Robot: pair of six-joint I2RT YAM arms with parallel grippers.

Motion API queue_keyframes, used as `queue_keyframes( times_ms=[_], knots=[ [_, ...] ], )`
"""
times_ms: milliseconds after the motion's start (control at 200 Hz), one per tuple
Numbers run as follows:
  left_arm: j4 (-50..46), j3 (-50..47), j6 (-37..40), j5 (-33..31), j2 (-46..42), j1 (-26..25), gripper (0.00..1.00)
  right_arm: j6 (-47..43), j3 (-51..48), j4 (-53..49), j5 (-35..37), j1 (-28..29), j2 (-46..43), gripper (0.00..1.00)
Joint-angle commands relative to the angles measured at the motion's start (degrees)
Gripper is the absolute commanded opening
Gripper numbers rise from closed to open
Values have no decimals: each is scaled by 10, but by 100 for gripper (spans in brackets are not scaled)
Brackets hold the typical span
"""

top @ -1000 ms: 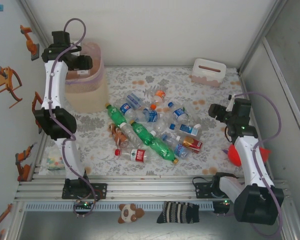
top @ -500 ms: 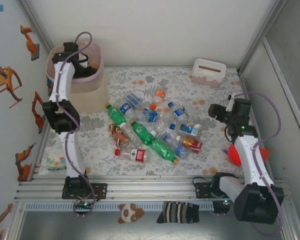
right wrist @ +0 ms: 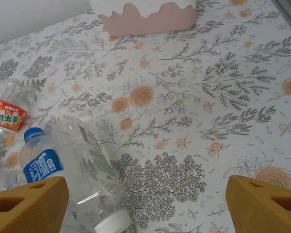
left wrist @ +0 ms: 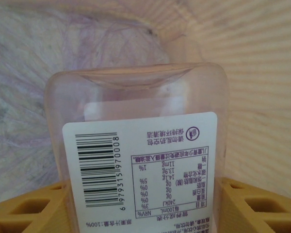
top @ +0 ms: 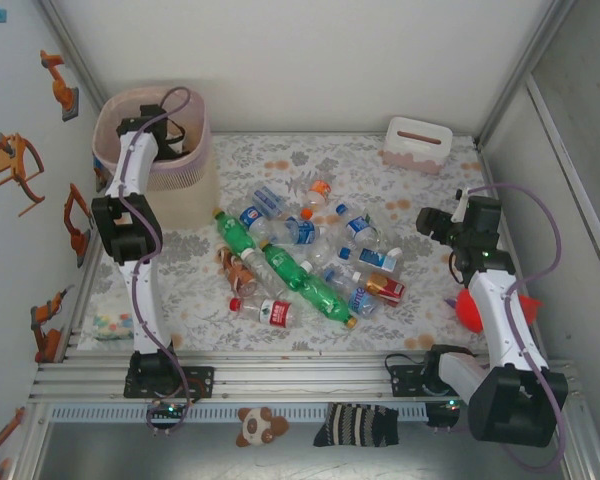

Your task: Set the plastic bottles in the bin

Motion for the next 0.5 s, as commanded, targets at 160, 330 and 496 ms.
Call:
queue_keyframes(
  times_ms=[160, 330, 496],
  knots=[
    [-12, -7, -31, -2, -49, -13, 74, -4, 3, 11, -8, 3, 0, 83],
    [-12, 0, -31, -8, -66, -12, 80, -6, 3, 9, -9, 4, -4, 83],
    [-14, 10, -30, -16, -88, -12, 80, -6, 4, 9, -10, 3, -5, 83]
  ],
)
